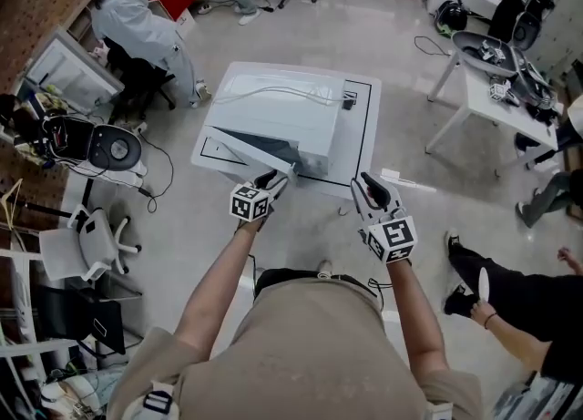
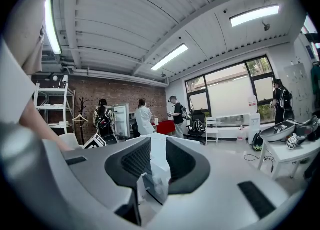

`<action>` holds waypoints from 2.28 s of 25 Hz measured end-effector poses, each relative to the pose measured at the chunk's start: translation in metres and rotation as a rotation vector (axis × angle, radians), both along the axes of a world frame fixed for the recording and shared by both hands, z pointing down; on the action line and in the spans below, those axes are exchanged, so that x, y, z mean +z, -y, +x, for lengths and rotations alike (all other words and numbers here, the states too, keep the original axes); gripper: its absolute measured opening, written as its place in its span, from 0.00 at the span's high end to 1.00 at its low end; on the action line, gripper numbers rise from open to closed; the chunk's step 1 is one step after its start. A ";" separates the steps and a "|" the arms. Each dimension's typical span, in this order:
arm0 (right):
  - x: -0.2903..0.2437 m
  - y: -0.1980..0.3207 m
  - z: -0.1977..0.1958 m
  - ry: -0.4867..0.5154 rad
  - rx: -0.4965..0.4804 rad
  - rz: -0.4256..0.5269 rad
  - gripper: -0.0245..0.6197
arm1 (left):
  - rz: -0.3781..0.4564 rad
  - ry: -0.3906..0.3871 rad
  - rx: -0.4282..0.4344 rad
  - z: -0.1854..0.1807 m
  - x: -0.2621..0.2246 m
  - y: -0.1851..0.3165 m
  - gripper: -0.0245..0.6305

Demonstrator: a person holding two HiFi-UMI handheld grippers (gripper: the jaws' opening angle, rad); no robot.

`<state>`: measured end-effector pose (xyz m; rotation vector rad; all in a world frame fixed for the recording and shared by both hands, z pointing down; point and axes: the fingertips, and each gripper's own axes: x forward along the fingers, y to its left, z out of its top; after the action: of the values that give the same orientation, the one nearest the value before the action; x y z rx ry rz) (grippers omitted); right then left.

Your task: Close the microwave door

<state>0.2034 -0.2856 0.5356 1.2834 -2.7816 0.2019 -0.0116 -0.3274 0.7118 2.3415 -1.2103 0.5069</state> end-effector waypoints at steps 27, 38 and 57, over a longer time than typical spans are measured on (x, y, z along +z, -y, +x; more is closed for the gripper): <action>0.012 0.028 0.017 -0.050 0.007 -0.023 0.81 | 0.070 -0.181 -0.083 0.034 -0.032 0.064 0.65; -0.006 0.023 0.008 -0.057 0.011 0.039 0.81 | 0.291 -0.239 0.050 0.056 -0.152 0.013 0.65; -0.024 -0.027 0.016 -0.070 0.034 0.075 0.75 | 0.403 -0.257 0.014 0.019 -0.203 -0.047 0.65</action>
<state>0.2192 -0.2583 0.5116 1.3274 -2.7345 0.0534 0.0069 -0.2805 0.5086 2.6435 -1.2632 -0.0455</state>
